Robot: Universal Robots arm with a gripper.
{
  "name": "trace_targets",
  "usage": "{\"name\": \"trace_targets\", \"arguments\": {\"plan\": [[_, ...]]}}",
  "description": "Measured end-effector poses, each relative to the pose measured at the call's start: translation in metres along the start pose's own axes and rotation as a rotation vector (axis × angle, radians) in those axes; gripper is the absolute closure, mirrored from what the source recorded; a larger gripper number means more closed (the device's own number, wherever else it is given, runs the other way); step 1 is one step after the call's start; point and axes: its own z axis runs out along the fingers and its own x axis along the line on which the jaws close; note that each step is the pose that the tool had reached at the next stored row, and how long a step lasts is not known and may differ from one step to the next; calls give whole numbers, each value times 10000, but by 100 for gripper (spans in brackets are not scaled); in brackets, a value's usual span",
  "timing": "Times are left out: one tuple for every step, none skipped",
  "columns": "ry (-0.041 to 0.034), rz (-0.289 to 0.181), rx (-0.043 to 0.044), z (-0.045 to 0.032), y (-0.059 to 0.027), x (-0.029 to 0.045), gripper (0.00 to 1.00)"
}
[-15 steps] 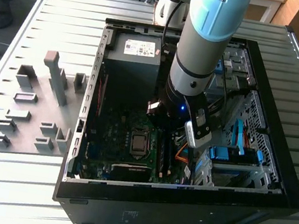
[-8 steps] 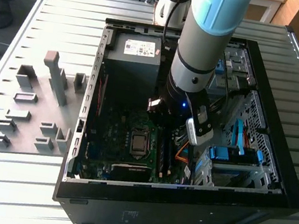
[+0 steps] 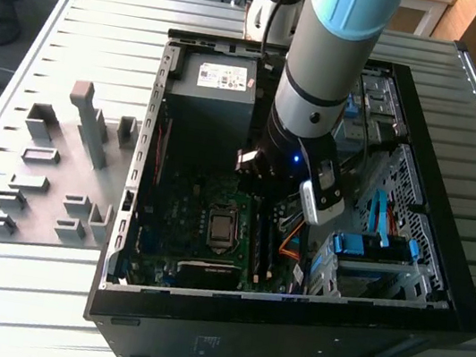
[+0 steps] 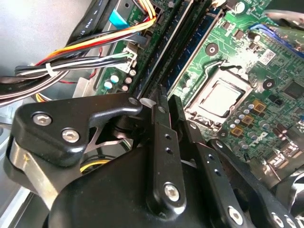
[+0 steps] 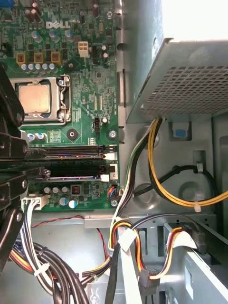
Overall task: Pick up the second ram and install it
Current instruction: 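Insert the second ram into the second slot, then press down the second ram until it locks into place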
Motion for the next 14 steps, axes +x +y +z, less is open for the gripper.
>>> {"name": "trace_targets", "arguments": {"plan": [[0,-1,0,-4,0,0,79],[0,0,1,-14,0,1,79],[1,0,2,-27,0,1,79],[1,0,3,-44,1,1,79],[0,0,1,-60,1,2,79],[0,0,2,-73,2,2,79],[0,0,3,-83,2,2,79],[0,0,1,-89,2,3,79],[0,0,2,-92,3,3,79],[0,0,0,-91,3,3,79],[0,0,-1,-91,3,3,80],[0,-1,0,-92,2,3,87],[0,0,1,-93,2,3,87],[0,0,1,-93,2,3,90]]}}
